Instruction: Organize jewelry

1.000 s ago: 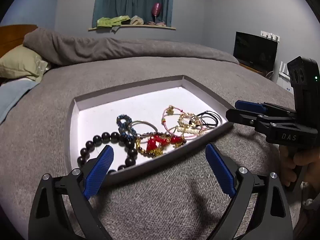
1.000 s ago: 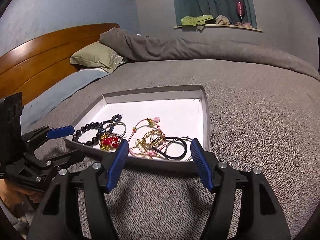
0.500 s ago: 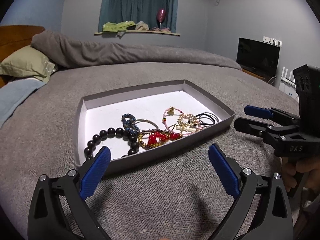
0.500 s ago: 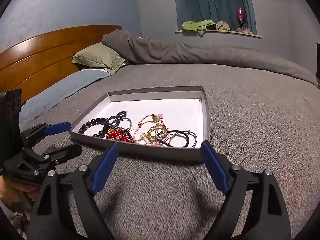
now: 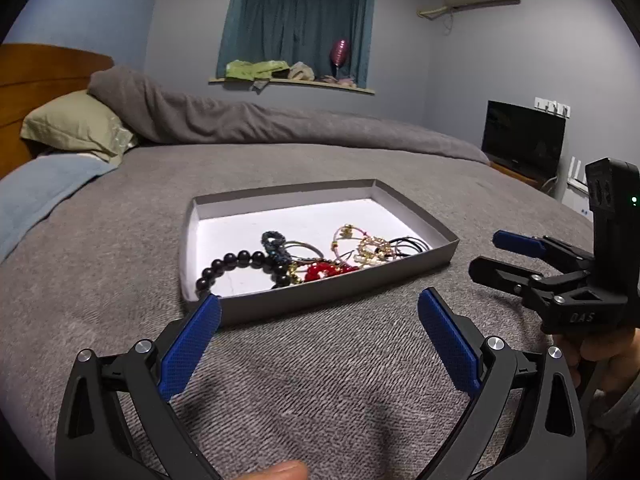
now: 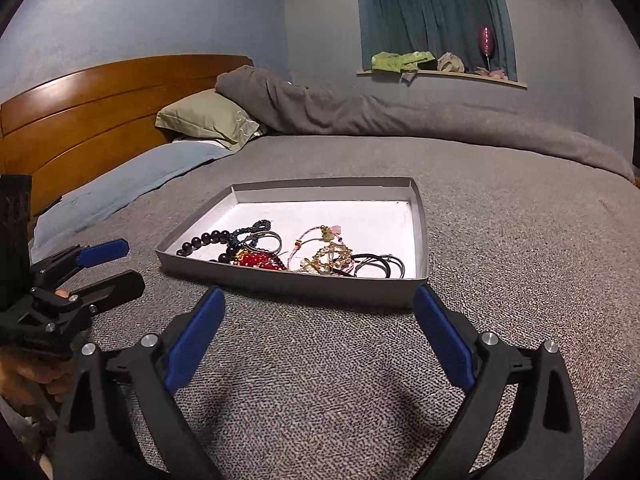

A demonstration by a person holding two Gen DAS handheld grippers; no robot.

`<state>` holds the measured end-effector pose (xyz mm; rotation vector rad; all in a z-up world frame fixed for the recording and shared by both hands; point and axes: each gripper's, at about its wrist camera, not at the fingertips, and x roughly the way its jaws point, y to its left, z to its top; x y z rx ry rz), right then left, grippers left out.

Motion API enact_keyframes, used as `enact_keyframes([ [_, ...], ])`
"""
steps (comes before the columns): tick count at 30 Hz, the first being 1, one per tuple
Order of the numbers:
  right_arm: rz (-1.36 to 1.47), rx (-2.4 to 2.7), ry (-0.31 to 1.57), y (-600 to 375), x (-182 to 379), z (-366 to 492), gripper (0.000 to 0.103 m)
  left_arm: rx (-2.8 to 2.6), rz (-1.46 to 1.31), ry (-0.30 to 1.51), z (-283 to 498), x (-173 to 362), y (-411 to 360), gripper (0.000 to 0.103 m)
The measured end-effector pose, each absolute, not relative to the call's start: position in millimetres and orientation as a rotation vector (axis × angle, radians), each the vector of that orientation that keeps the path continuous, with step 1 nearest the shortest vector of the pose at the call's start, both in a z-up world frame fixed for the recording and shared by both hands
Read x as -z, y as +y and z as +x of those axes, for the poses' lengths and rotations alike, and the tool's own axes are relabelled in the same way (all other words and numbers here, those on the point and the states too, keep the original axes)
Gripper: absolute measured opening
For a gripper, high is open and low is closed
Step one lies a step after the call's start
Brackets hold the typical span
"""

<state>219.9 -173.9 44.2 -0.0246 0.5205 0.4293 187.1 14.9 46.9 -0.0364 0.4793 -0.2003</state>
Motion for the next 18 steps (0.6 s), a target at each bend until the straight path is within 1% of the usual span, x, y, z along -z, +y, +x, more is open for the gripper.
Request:
enact_keyframes([
  [4,-0.024,-0.436,0.511,-172.2,-45.5,214.2,0.097,0.203,-0.054,0.478,185.6,-46.8,18.2,0.098],
  [18,-0.039,-0.455,0.501,-170.5,-47.2,209.1,0.097,0.187,-0.068,0.482,190.1,-45.8,20.7,0.098],
])
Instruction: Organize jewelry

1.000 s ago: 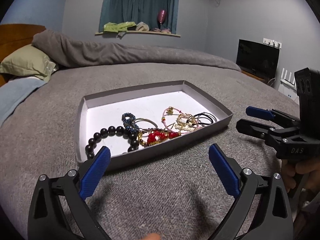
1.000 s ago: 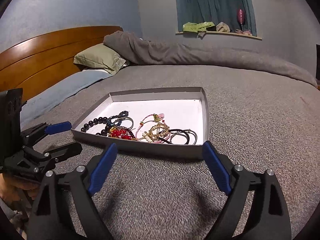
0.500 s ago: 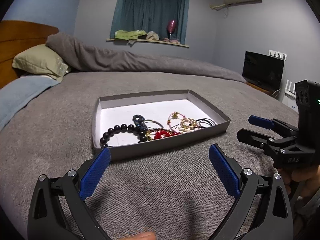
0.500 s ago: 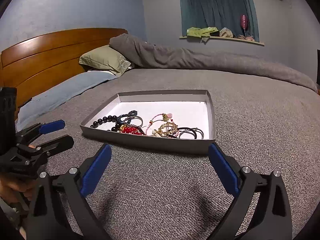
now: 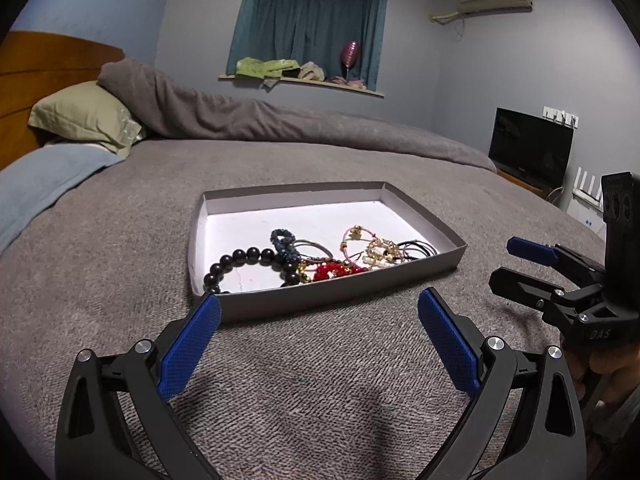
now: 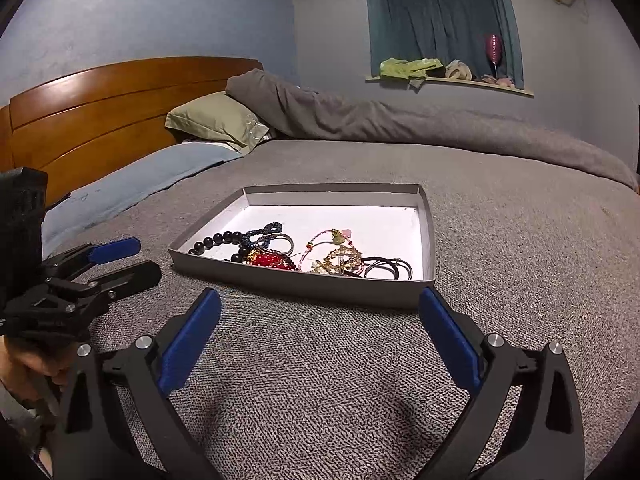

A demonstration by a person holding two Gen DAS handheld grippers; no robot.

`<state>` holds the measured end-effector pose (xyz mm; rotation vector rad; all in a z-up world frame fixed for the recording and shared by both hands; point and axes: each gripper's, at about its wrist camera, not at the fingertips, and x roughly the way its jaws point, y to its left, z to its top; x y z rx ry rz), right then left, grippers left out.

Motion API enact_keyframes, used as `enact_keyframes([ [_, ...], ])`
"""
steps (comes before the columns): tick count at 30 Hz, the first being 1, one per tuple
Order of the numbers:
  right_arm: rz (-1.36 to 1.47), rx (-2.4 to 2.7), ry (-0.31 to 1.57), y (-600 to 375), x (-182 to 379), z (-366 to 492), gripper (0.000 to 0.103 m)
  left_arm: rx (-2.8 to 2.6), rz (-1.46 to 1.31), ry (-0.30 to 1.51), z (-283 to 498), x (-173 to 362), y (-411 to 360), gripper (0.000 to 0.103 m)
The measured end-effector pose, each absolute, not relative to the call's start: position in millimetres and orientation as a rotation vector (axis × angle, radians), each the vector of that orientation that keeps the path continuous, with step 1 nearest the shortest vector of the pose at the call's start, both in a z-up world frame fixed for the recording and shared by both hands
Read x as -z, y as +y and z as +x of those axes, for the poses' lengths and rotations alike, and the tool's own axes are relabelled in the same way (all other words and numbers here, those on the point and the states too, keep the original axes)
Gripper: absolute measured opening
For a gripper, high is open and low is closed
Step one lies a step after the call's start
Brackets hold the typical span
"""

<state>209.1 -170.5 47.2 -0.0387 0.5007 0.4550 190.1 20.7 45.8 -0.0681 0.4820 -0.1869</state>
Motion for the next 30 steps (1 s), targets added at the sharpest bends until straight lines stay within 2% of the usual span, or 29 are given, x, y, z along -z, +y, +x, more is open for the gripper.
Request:
enact_keyframes([
  [30,-0.039,-0.466,0.502,-165.7,-46.6,209.3,0.097,0.196,-0.036,0.490,188.8,-45.2,12.8,0.098],
])
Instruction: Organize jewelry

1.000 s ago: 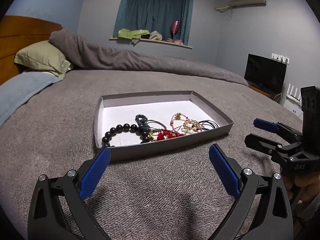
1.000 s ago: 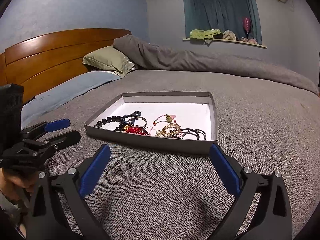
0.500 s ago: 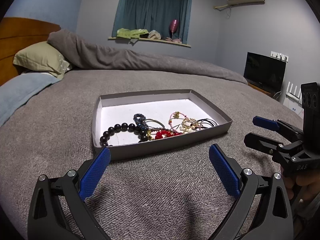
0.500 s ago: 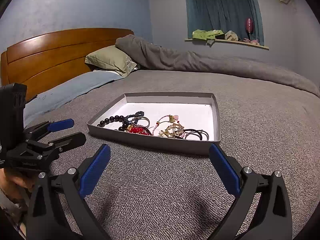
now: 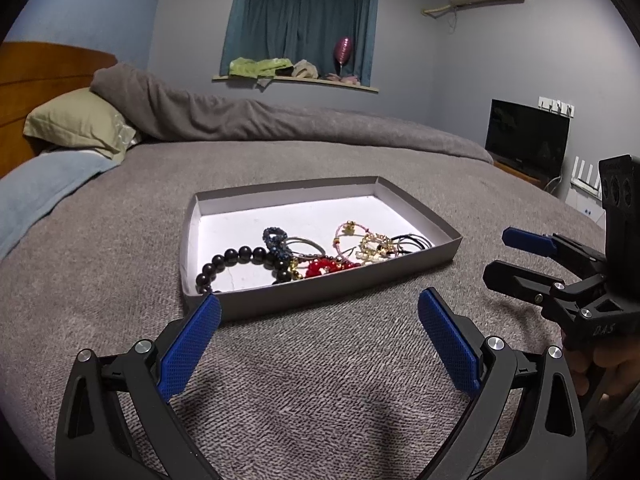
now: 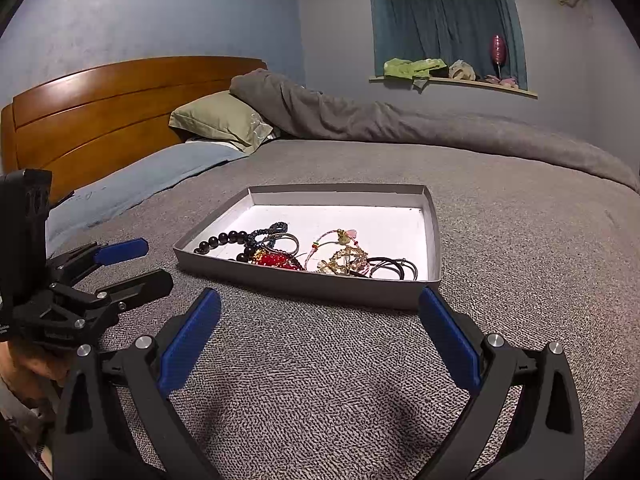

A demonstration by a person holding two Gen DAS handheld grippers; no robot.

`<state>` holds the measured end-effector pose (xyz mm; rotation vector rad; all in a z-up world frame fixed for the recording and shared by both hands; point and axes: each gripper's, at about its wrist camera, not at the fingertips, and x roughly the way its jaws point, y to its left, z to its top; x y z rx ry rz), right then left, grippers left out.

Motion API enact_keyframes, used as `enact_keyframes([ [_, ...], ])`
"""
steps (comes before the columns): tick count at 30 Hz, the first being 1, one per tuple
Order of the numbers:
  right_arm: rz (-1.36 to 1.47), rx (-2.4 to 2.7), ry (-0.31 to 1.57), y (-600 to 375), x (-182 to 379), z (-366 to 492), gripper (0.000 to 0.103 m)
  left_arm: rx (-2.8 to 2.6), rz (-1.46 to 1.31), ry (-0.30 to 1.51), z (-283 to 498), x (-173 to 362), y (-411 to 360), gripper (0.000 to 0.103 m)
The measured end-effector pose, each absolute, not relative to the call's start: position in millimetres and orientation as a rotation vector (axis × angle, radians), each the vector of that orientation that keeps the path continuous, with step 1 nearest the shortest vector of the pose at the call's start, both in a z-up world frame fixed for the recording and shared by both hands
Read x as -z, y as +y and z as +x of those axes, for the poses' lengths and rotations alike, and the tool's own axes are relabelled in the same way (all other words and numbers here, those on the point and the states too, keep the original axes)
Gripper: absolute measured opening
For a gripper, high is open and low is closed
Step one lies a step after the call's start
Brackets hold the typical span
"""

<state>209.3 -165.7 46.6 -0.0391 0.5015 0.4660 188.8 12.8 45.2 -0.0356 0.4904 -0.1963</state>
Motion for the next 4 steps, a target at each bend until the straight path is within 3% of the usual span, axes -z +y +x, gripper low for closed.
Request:
enact_keyframes([
  [4,-0.038,-0.466,0.501,-165.7,-46.5,209.5,0.097,0.197,-0.031,0.490,187.8,-45.2,12.5,0.098],
])
